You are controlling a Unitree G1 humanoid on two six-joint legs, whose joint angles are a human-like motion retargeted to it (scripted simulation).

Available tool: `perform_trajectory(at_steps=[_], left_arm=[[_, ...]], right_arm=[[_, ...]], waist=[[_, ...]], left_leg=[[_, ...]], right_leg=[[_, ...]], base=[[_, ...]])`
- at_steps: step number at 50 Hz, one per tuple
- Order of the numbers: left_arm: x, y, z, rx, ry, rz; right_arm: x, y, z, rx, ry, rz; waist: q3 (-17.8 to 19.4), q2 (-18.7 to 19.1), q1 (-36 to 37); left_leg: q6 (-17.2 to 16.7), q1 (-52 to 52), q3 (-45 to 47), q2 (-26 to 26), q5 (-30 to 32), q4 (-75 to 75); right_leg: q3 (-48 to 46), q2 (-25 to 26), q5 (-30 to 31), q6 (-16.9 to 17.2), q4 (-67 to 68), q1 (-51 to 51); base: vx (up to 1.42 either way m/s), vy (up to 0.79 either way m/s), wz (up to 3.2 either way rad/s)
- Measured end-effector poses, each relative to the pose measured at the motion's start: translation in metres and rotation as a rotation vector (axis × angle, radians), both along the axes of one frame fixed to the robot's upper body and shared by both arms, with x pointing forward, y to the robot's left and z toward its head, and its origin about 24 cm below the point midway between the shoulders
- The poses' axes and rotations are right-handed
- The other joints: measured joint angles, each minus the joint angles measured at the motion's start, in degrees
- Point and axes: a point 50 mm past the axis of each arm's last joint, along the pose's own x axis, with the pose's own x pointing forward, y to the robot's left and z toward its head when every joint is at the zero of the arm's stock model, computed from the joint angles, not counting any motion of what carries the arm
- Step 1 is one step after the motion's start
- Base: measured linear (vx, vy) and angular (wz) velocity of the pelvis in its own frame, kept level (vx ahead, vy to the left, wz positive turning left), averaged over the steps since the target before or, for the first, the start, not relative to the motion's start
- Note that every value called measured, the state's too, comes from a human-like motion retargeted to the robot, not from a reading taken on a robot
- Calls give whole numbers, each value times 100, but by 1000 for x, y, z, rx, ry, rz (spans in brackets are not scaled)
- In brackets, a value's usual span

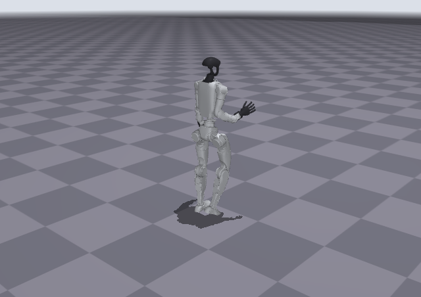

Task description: Walk run

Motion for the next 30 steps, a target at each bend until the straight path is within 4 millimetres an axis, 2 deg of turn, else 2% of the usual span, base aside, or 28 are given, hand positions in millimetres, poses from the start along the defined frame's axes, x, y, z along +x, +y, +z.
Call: perform_trajectory(at_steps=[3,7,11,12,13,15,17,20,21,23,25,28,30], left_arm=[[42,10,18,52,-128,-71],[76,17,37,107,-243,-131],[81,17,41,116,-277,-133],[77,17,39,112,-270,-130],[72,17,36,105,-255,-126],[55,15,27,88,-202,-120],[29,15,16,72,-107,-119],[-21,9,-3,53,90,-117],[-39,5,-8,50,155,-107],[-73,1,-14,40,268,-78],[-102,-3,-16,12,355,-66],[-139,-16,-18,-35,442,-84],[-163,-27,-17,-59,487,-91]], right_arm=[[-1,4,-2,13,9,-6],[-2,7,-3,30,15,-23],[-4,7,-3,34,18,-24],[-4,7,-3,34,20,-24],[-3,6,-3,35,22,-25],[-3,6,-4,41,29,-29],[-3,6,-6,56,37,-37],[-4,4,-8,70,42,-55],[-3,2,-8,65,41,-56],[0,2,-6,55,32,-47],[4,3,-3,50,17,-35],[11,3,2,46,-8,-18],[14,5,6,38,-28,2]], waist=[[114,-185,-126],[296,-244,-328],[306,-80,-460],[300,-45,-502],[286,-13,-556],[210,21,-649],[140,25,-812],[96,61,-843],[115,20,-826],[116,-136,-785],[109,-267,-761],[172,-330,-773],[250,-486,-568]], left_leg=[[-73,464,5,-256,-173,-119],[-272,1099,-72,-337,-377,-220],[-540,1483,-74,-180,-497,-157],[-616,1550,-105,-153,-490,-96],[-702,1605,-137,-125,-450,-23],[-926,1700,-167,-61,-193,149],[-1236,1756,-257,39,448,444],[-1658,1600,-322,291,2028,1365],[-1754,1403,-366,309,2505,1923],[-1777,937,-201,367,3295,3110],[-1490,439,-7,515,3716,4074],[-1247,-229,114,748,2847,4686],[-1070,-615,271,649,2440,4682]], right_leg=[[126,-526,-96,146,-1164,-162],[132,-985,-468,330,-2504,-374],[40,-1085,-719,589,-3258,-482],[-44,-1081,-703,548,-3225,-466],[-78,-1042,-649,367,-3073,-449],[-462,-1019,-581,204,-2827,-389],[-404,-933,-48,228,-2799,-234],[488,-598,40,-149,-2546,-57],[451,-600,-20,-250,-2516,76],[-93,-763,-120,-398,-2544,369],[-302,-745,-236,-543,-2633,631],[-139,-543,-393,-643,-2727,945],[-152,-517,-443,-660,-2826,1186]], base=[[67,-18,30],[70,-22,43],[77,-28,25],[69,-29,32],[77,-35,35],[85,-43,43],[89,-51,48],[99,-59,15],[84,-47,-4],[81,-49,-34],[78,-51,-23],[60,-36,-12],[64,-35,-108]])
